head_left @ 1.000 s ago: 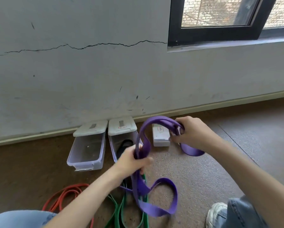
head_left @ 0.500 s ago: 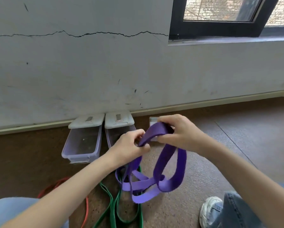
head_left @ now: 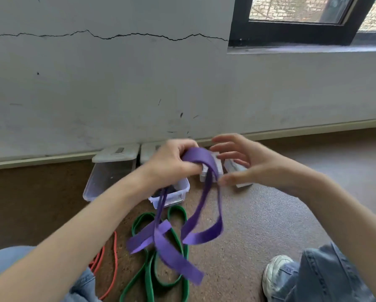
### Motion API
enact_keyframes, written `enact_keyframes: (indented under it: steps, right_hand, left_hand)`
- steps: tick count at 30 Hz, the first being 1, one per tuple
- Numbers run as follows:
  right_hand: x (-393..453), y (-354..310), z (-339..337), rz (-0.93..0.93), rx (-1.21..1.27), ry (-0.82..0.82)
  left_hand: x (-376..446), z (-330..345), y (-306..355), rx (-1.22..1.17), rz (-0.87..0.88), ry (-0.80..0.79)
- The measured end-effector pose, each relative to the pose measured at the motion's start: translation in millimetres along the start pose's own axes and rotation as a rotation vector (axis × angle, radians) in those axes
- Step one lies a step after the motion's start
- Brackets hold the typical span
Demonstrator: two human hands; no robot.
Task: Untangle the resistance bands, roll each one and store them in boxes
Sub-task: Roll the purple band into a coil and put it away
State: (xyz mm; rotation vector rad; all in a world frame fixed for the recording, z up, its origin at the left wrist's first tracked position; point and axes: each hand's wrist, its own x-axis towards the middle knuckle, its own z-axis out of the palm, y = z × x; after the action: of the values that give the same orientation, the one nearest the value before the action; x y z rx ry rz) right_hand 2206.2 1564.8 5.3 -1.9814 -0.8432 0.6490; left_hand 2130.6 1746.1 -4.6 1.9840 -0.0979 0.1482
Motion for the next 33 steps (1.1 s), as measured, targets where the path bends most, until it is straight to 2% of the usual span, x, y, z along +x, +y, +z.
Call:
enact_keyframes:
  steps: [3,5,6,9,12,15,17,19,20,21,23,24,27,30,33]
  right_hand:
    - [5.9,2.5,27.7,-0.021,-0.295,-0.092]
    - [9.0,4.9,34.8,-0.043,-0.436,-0.001]
    - [9.4,3.6,35.2,-0.079,-0.409,0.054]
    - [6.1,-10.9,31.3,-0.256,-0.076,0.176]
    - [3.4,-17.9,28.8,-0.332,0.094,0.247]
    - [1.7,-14.5,23.9,-0.262,0.153,0.303]
    - [1.2,-13.0,12.1,-0.155,0.114,0.275]
    - [-1.2,-7.6,-4.8,-0.016,-0.051,0.175]
    - [-2.5,-3.4,-12.2,0.057,-0.112,0.104]
    - [-3.9,0.4,-16.8,0.117,-0.146,0.027]
    - [-5.6,1.1,-10.0,0.148,-0.128,-0.061]
    - [-3.3,1.3,-3.5,0.116,-0.080,-0.057]
    - [6.4,4.0,24.0,0.008,-0.037,-0.052]
    - [14.5,7.7,48.6,-0.039,-0.235,-0.015]
    - [18.4,4.6,48.3,-0.148,-0.490,0.086]
  left_hand:
    - [-1.6,15.5,-13.0,0.137,-0.017,-0.067]
    - [-1.4,12.4,-26.4,0.157,-0.001,-0.046]
    - [-2.4,12.1,-33.2,0.168,0.005,-0.030]
    - [-8.6,22.0,-57.7,0.143,-0.052,0.029]
    - [-19.9,34.8,-81.1,0.093,-0.140,-0.001]
    - [-21.0,32.4,-75.2,0.134,-0.192,-0.102]
    - [-15.0,14.8,-52.8,-0.114,-0.125,-0.058]
    - [-7.8,-11.7,-28.7,-0.334,0.002,0.055]
    - [-5.5,-23.1,-18.7,-0.296,0.065,0.084]
    - [-4.9,-29.9,-14.3,-0.148,0.097,0.088]
    - [-5.7,-27.2,-18.8,0.175,0.039,0.060]
    - [-6.3,-21.1,-21.0,0.245,0.005,0.052]
    - [-5.9,2.7,-19.8,0.297,0.014,0.012]
    - [-5.0,13.2,-27.5,0.317,0.048,-0.022]
    - [-8.8,14.8,-40.8,0.308,0.055,0.011]
